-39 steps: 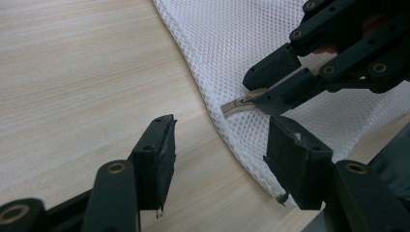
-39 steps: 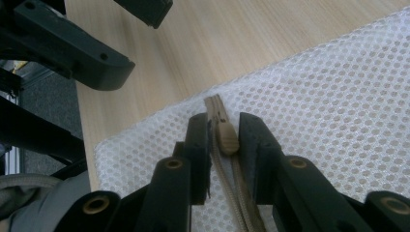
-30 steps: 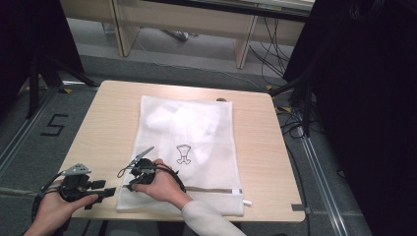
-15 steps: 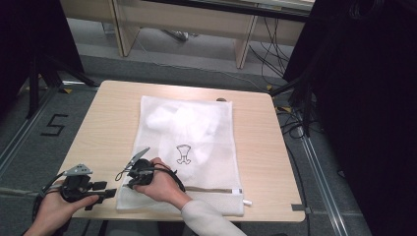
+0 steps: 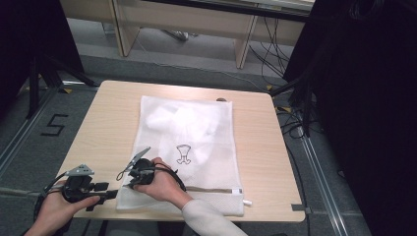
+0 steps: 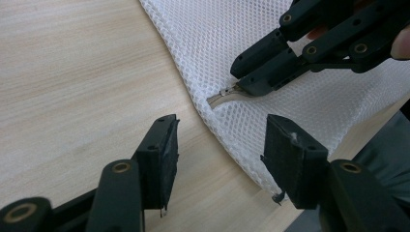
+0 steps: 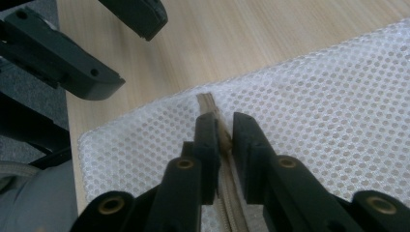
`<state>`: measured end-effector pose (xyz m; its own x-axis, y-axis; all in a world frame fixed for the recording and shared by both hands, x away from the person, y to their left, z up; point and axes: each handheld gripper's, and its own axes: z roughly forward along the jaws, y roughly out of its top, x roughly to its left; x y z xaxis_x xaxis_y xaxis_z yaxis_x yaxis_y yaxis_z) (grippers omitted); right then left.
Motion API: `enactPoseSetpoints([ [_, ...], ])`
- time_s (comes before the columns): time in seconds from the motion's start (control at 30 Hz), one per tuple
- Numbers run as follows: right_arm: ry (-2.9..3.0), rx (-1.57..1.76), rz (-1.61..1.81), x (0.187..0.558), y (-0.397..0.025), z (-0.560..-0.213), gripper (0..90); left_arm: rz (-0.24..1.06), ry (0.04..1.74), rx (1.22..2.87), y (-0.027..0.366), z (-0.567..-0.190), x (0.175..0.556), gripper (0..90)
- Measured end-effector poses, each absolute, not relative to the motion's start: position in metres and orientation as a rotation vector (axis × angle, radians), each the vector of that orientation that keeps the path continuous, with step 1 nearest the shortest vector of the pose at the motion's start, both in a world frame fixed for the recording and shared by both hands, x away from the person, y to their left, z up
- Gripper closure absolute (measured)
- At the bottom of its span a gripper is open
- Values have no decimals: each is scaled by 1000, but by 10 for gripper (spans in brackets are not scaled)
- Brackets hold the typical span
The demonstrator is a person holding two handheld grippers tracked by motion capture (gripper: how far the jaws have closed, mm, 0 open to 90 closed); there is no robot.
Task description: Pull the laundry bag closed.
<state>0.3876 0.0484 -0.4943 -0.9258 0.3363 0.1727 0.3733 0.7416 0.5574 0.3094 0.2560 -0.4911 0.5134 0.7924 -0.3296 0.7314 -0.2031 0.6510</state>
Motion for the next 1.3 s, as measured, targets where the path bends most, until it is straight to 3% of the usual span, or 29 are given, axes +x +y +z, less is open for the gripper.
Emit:
enactPoseSetpoints([
  [0.6,-2518,-1013,-970,402,40,-487,749,123,1237,1968,256,-492,309,455],
  [1.3,-2490,-1046,-888,402,47,-500,716,136,1233,1990,256,-491,310,452],
])
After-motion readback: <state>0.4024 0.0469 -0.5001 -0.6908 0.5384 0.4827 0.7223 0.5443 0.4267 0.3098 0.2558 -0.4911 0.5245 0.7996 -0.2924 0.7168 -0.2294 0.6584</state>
